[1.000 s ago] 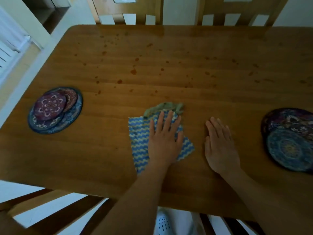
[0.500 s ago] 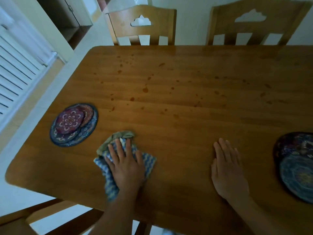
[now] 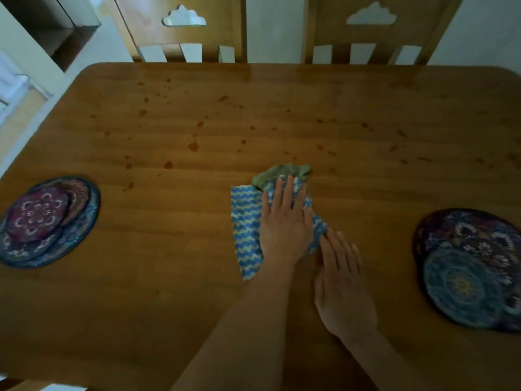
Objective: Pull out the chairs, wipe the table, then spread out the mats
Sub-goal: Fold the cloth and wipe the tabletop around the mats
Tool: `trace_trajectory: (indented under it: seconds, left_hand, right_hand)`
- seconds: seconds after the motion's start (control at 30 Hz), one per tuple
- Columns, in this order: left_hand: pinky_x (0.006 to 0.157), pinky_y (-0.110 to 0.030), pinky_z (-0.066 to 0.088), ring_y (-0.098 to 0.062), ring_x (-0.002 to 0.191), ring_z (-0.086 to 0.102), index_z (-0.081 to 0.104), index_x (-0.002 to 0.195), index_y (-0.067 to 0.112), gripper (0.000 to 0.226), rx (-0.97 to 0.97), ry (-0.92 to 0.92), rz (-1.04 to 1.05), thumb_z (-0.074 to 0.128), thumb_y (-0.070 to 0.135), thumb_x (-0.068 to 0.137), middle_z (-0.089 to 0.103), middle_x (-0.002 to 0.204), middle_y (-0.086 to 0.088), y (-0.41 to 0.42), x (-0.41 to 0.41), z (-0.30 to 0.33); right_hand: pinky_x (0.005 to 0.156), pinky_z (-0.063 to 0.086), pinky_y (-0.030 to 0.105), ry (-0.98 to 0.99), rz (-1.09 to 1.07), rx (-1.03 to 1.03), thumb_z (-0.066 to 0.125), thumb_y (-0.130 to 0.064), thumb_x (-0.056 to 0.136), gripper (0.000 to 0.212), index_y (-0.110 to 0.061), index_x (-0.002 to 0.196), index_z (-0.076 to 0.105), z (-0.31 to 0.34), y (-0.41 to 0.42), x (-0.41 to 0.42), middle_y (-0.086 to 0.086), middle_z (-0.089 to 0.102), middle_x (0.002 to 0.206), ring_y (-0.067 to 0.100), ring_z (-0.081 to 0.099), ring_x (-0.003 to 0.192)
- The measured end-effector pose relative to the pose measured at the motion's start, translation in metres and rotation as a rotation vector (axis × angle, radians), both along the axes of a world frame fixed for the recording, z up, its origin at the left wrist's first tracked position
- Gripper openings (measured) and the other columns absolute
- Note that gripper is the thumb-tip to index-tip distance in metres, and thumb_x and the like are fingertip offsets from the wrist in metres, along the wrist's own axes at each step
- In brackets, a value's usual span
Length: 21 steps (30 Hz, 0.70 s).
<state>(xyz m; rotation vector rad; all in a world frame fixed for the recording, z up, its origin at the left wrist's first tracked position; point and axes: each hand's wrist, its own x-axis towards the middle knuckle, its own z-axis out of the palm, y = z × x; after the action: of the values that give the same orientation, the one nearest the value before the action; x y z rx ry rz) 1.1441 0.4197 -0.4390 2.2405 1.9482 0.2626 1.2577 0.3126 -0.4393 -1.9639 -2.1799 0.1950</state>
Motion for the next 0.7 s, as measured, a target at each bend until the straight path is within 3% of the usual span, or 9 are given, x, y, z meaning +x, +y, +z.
trace_trajectory:
  seconds: [0.1, 0.23, 0.3, 0.33, 0.4, 0.47, 0.53, 0.63, 0.7]
  left_hand:
    - [0.122, -0.045, -0.001, -0.017, 0.151, -0.003, 0.026, 0.153, 0.025, 0.051, 0.003, -0.025, -0.137, 0.021, 0.039, 0.105, 0.009, 0.164, 0.001, -0.026, 0.011, -0.003]
    - [0.12, -0.031, 0.008, -0.01, 0.143, 0.028, 0.052, 0.138, 0.021, 0.065, -0.052, -0.41, -0.076, 0.008, 0.051, 0.1, 0.042, 0.151, 0.005, -0.062, 0.013, 0.008]
    - [0.103, -0.035, 0.036, -0.011, 0.108, 0.056, 0.068, 0.105, 0.021, 0.059, -0.064, -0.671, 0.038, 0.02, 0.056, 0.1, 0.067, 0.109, 0.003, -0.073, 0.007, 0.017]
    - [0.085, -0.036, 0.043, -0.011, 0.084, 0.057, 0.063, 0.084, 0.024, 0.048, -0.074, -0.813, 0.084, 0.029, 0.054, 0.1, 0.063, 0.083, 0.007, -0.075, 0.004, 0.022]
    - [0.065, -0.037, 0.04, -0.008, 0.063, 0.046, 0.049, 0.07, 0.026, 0.039, -0.195, -0.995, 0.125, 0.04, 0.048, 0.1, 0.047, 0.065, 0.01, -0.072, -0.001, 0.032]
    - [0.067, -0.043, 0.045, -0.011, 0.067, 0.052, 0.054, 0.077, 0.023, 0.037, -0.282, -1.086, 0.148, 0.042, 0.05, 0.099, 0.054, 0.071, 0.006, -0.068, -0.001, 0.041]
    - [0.082, -0.045, 0.054, -0.017, 0.086, 0.064, 0.063, 0.098, 0.02, 0.047, -0.43, -1.258, 0.276, 0.046, 0.063, 0.092, 0.066, 0.095, -0.002, -0.064, 0.005, 0.058]
    - [0.094, -0.043, 0.053, -0.024, 0.101, 0.068, 0.068, 0.116, 0.016, 0.073, -0.905, -1.524, 0.478, 0.037, 0.076, 0.087, 0.07, 0.114, -0.01, -0.059, 0.01, 0.092]
    - [0.096, -0.041, 0.052, -0.022, 0.106, 0.066, 0.068, 0.117, 0.017, 0.064, -0.984, -1.53, 0.356, 0.036, 0.067, 0.093, 0.07, 0.116, -0.008, -0.055, 0.007, 0.107]
  right_hand:
    - [0.114, 0.029, 0.048, 0.164, -0.03, 0.059, 0.035, -0.021, 0.093, 0.054, -0.006, 0.145, 0.036, -0.002, -0.001, 0.002, 0.014, 0.042, 0.148, 0.029, 0.035, 0.141]
    - [0.11, 0.037, 0.051, 0.375, -0.053, 0.072, 0.035, -0.022, 0.093, 0.05, -0.012, 0.141, 0.033, 0.003, -0.003, 0.003, 0.014, 0.043, 0.144, 0.029, 0.04, 0.135]
    - [0.107, 0.04, 0.049, 0.429, -0.089, 0.067, 0.032, -0.025, 0.096, 0.046, -0.011, 0.139, 0.037, 0.005, -0.003, 0.003, 0.013, 0.046, 0.141, 0.025, 0.042, 0.131]
    - [0.108, 0.04, 0.046, 0.482, -0.123, 0.047, 0.031, -0.028, 0.099, 0.043, -0.014, 0.138, 0.042, 0.008, -0.003, 0.003, 0.008, 0.047, 0.14, 0.022, 0.042, 0.13]
    - [0.108, 0.035, 0.029, 0.68, -0.237, -0.026, 0.03, -0.038, 0.105, 0.031, -0.028, 0.127, 0.049, 0.031, 0.001, -0.003, -0.008, 0.047, 0.134, 0.013, 0.042, 0.13]
    - [0.094, 0.036, 0.009, 0.978, -0.283, -0.149, 0.037, -0.044, 0.1, 0.027, -0.032, 0.117, 0.054, 0.058, 0.003, -0.01, -0.02, 0.053, 0.122, 0.0, 0.05, 0.119]
    - [0.078, 0.045, 0.008, 1.141, -0.284, -0.274, 0.047, -0.047, 0.093, 0.032, -0.032, 0.121, 0.054, 0.074, 0.004, -0.015, -0.018, 0.061, 0.111, -0.007, 0.06, 0.1]
    - [0.072, 0.048, 0.016, 1.058, -0.408, -0.218, 0.052, -0.037, 0.098, 0.023, -0.031, 0.12, 0.05, 0.087, 0.01, -0.01, -0.012, 0.061, 0.109, -0.001, 0.061, 0.094]
    - [0.064, 0.044, 0.016, 0.965, -0.506, -0.126, 0.049, -0.03, 0.101, 0.015, -0.027, 0.115, 0.052, 0.093, 0.018, 0.004, -0.007, 0.061, 0.103, -0.001, 0.058, 0.085]
